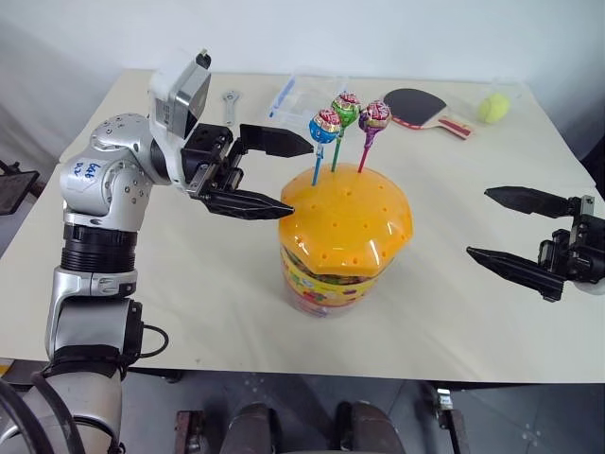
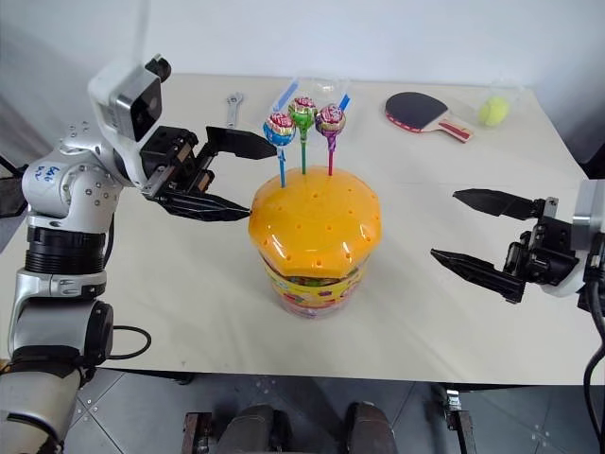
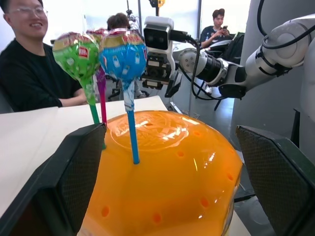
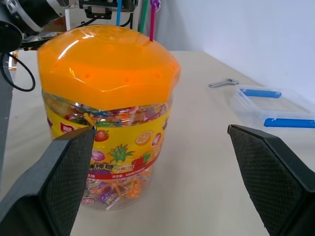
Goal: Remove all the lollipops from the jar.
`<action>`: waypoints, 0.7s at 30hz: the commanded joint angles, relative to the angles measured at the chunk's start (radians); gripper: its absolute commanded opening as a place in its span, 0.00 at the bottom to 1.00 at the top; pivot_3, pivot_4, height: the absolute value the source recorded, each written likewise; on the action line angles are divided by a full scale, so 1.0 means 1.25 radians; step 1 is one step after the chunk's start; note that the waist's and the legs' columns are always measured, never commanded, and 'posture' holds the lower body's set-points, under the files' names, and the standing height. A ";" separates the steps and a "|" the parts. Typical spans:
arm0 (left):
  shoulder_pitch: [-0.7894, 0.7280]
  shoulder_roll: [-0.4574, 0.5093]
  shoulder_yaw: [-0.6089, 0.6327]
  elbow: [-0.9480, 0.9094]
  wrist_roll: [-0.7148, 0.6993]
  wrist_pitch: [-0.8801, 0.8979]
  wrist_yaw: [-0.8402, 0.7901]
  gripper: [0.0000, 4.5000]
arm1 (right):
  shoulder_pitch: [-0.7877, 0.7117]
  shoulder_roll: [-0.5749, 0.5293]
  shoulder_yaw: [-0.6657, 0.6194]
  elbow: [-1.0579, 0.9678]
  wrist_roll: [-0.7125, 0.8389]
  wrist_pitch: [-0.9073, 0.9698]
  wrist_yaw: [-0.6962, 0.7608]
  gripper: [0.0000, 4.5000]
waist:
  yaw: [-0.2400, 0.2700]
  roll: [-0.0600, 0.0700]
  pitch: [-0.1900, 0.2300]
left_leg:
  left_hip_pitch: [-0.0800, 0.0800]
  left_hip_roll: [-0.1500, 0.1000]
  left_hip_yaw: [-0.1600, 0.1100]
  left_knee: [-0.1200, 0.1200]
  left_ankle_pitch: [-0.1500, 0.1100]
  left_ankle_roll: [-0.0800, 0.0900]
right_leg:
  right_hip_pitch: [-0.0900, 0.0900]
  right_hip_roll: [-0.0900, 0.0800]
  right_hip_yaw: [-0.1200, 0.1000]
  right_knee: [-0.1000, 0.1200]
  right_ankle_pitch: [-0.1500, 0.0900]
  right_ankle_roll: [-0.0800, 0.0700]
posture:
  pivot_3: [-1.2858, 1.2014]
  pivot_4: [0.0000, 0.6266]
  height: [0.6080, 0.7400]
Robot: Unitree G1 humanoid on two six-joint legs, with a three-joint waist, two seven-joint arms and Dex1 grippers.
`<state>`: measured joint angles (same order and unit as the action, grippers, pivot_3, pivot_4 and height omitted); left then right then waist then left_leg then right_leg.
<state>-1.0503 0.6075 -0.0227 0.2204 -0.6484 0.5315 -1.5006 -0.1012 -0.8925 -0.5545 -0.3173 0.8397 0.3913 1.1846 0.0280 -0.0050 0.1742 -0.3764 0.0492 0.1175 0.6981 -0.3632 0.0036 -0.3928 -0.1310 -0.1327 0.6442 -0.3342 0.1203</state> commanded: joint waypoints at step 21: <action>-0.047 -0.053 0.001 0.040 0.013 -0.067 -0.024 0.01 | -0.001 0.008 -0.014 -0.013 -0.025 -0.055 -0.035 1.00 | 0.000 0.000 0.000 | 0.000 0.000 0.000 0.000 0.000 0.000 | 0.000 0.000 0.000 0.000 0.000 0.000 | 0.52 0.24 1.00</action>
<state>-1.0595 0.5326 -0.0491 0.2843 -0.6286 0.4655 -1.5005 -0.0893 -0.8780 -0.5548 -0.3282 0.8024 0.3464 1.1441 0.0281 -0.0050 0.1742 -0.3764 0.0490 0.1174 0.6984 -0.3633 0.0039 -0.3926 -0.1312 -0.1326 0.6441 -0.3342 0.1204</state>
